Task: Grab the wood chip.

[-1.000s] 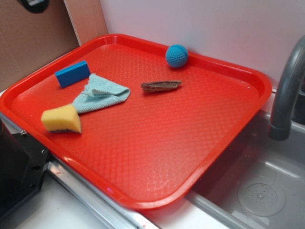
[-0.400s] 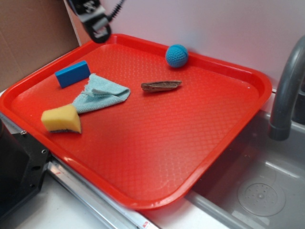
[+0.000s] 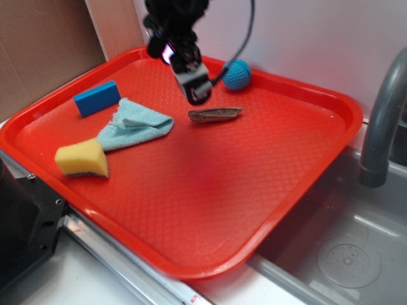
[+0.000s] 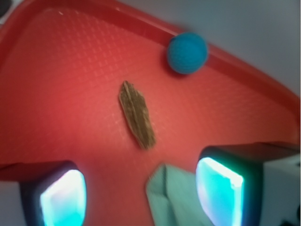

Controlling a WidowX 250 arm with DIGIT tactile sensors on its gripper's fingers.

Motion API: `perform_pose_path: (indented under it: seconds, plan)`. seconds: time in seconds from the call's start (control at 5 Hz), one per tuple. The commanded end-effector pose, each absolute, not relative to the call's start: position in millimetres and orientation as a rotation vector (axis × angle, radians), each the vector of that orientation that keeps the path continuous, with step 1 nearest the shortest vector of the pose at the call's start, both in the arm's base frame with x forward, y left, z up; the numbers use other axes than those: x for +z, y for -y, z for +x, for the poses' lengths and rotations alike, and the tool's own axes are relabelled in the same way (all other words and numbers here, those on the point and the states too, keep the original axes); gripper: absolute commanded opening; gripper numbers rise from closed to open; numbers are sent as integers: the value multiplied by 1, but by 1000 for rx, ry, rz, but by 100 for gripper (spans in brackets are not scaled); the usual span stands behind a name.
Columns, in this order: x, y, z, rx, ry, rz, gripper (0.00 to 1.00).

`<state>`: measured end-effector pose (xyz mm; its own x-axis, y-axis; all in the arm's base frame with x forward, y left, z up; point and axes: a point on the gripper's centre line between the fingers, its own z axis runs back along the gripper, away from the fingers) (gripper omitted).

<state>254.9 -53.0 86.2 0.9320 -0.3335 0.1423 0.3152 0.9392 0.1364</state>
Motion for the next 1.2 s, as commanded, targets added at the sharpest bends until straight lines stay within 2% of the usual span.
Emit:
perform_pose_path:
  seconds: [0.0,0.4,0.6,1.0]
  plan:
    - [49,48,277,-353,167,50,100]
    - [31,39,280,-324,122,26,100]
    - [29,41,279,-310,117,24,0]
    - [26,41,280,-318,97,36,0]
